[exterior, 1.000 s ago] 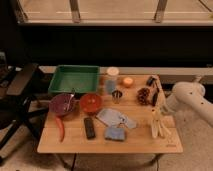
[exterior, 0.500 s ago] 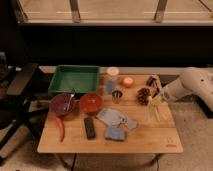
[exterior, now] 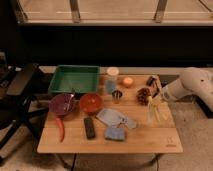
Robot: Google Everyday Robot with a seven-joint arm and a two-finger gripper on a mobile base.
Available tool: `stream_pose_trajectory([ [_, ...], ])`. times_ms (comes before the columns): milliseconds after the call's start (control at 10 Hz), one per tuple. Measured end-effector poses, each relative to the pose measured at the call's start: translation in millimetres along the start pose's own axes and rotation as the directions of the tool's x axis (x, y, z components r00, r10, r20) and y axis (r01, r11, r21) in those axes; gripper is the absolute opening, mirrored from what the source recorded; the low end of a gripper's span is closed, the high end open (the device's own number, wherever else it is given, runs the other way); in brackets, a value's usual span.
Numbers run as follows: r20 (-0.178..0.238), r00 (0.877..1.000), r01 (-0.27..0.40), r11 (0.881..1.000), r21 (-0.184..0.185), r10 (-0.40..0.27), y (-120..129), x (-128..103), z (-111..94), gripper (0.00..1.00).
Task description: Place banana in metal cup
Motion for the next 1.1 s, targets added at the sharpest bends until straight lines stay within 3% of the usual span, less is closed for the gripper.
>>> stream_pose_trajectory([
  [200, 0.098, 0.995, 0.033, 0.999, -0.032, -0.029, 4.7, -22.1, -5.3, 0.0],
  [400, 0.229, 0.97, 0.099, 0.992, -0.078, -0.079, 23.4, -74.1, -23.8, 0.0],
  [600, 0.324, 0.937, 0.17, 0.98, -0.1, -0.129, 42.9, -123.1, -38.0, 0.0],
  [700, 0.338, 0.931, 0.181, 0.978, -0.102, -0.137, 46.4, -131.2, -39.9, 0.0],
  [1100, 0.336, 0.932, 0.18, 0.978, -0.103, -0.136, 46.0, -129.9, -39.0, 0.0],
])
